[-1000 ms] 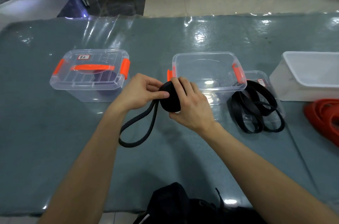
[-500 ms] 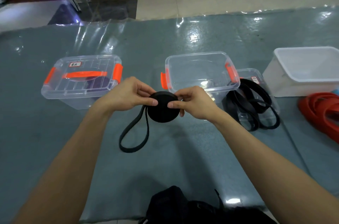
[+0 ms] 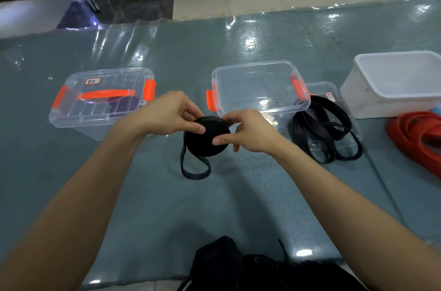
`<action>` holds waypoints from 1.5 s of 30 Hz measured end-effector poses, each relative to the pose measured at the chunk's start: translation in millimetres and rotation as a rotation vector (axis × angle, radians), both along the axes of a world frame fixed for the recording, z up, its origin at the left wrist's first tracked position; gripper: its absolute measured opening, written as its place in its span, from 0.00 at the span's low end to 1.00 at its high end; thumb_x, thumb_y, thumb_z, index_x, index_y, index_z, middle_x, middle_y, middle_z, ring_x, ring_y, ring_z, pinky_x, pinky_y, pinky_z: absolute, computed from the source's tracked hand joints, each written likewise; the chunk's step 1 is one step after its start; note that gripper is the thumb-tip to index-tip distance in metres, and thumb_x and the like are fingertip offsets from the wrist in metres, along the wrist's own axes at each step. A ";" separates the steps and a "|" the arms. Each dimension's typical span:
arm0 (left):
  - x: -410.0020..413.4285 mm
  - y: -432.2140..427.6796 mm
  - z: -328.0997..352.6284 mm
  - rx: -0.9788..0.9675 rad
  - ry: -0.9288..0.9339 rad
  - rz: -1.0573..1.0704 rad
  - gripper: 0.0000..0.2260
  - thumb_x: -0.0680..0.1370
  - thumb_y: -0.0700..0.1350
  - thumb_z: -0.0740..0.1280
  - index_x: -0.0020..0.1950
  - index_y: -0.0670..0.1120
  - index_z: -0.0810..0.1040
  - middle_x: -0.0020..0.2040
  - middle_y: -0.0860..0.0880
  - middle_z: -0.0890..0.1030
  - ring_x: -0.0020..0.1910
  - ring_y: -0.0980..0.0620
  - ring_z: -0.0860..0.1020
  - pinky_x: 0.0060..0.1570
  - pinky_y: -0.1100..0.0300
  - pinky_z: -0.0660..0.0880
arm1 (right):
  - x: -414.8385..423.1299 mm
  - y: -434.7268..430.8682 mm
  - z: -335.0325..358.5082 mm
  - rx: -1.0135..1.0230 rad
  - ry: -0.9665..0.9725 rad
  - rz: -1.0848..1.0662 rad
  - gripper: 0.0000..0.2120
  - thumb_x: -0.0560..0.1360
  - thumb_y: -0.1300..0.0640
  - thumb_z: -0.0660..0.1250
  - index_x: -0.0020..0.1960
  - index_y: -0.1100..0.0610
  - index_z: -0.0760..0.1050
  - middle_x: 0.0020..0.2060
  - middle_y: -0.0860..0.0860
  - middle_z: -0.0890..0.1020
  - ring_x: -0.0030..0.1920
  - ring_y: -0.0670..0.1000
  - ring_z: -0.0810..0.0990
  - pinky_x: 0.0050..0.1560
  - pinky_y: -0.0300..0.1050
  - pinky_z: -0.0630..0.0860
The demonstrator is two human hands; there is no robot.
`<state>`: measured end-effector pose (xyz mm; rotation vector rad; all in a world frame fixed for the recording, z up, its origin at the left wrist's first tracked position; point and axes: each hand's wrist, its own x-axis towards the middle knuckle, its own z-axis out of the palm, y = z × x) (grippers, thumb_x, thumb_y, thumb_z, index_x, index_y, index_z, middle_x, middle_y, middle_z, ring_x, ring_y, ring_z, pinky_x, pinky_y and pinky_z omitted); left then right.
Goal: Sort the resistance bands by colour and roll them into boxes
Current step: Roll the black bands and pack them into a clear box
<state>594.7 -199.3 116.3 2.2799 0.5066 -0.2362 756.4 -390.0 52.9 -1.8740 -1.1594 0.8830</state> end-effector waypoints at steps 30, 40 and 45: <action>23.4 10.1 -2.3 0.081 0.017 -0.074 0.06 0.72 0.52 0.84 0.46 0.63 0.90 0.39 0.60 0.89 0.40 0.66 0.86 0.40 0.73 0.75 | 33.4 9.1 12.2 -0.038 -0.029 0.090 0.17 0.69 0.43 0.84 0.55 0.41 0.85 0.49 0.41 0.87 0.27 0.56 0.85 0.33 0.43 0.80; 40.0 13.1 -16.1 -0.330 -0.477 0.290 0.10 0.75 0.48 0.82 0.56 0.55 0.89 0.50 0.49 0.91 0.51 0.53 0.89 0.54 0.63 0.83 | 49.2 5.2 -0.1 0.245 0.382 -0.218 0.09 0.76 0.56 0.80 0.53 0.59 0.86 0.44 0.54 0.88 0.27 0.57 0.81 0.29 0.45 0.75; 67.2 -26.5 -48.2 -0.437 -0.730 0.613 0.10 0.80 0.48 0.76 0.48 0.52 0.76 0.37 0.49 0.85 0.33 0.53 0.78 0.35 0.62 0.75 | 56.2 -2.4 -8.9 0.303 0.604 -0.337 0.12 0.78 0.58 0.77 0.59 0.62 0.85 0.42 0.56 0.87 0.27 0.53 0.81 0.30 0.43 0.77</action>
